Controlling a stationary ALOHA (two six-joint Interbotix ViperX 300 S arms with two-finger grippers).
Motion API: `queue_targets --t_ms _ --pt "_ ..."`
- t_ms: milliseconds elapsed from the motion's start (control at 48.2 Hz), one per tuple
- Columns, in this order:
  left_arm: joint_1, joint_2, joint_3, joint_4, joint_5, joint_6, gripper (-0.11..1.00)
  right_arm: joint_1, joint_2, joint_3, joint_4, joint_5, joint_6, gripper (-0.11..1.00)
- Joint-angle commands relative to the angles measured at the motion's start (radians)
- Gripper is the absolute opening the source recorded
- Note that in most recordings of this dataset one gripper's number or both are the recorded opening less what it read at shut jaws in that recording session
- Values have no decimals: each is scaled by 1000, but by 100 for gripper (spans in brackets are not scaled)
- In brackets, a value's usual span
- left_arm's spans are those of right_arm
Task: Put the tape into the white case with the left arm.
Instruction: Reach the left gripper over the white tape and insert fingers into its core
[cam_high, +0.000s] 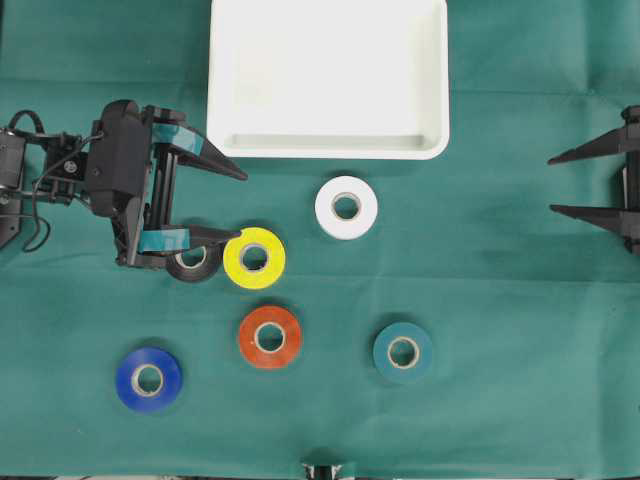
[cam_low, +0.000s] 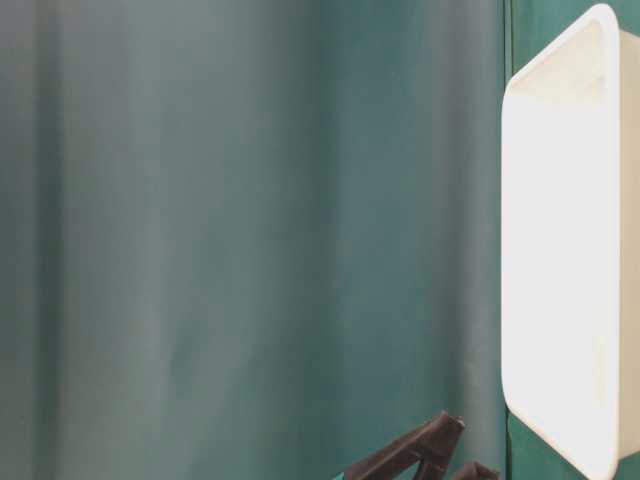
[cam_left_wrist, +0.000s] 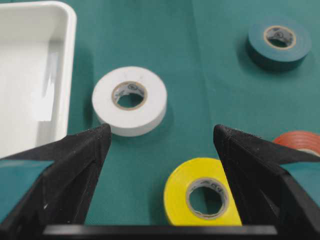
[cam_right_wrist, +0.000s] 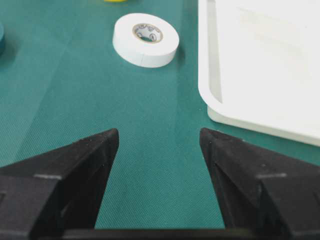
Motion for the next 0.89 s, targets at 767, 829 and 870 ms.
queue_targets --t_ms 767,829,870 --pt "6 -5 -29 -3 11 -3 92 -3 6 -101 -189 55 63 98" --pt "6 -5 -32 -3 15 -3 92 -2 6 -97 -189 54 71 98" --pt "6 -5 -35 -3 20 -5 92 -2 6 -91 -189 49 83 98"
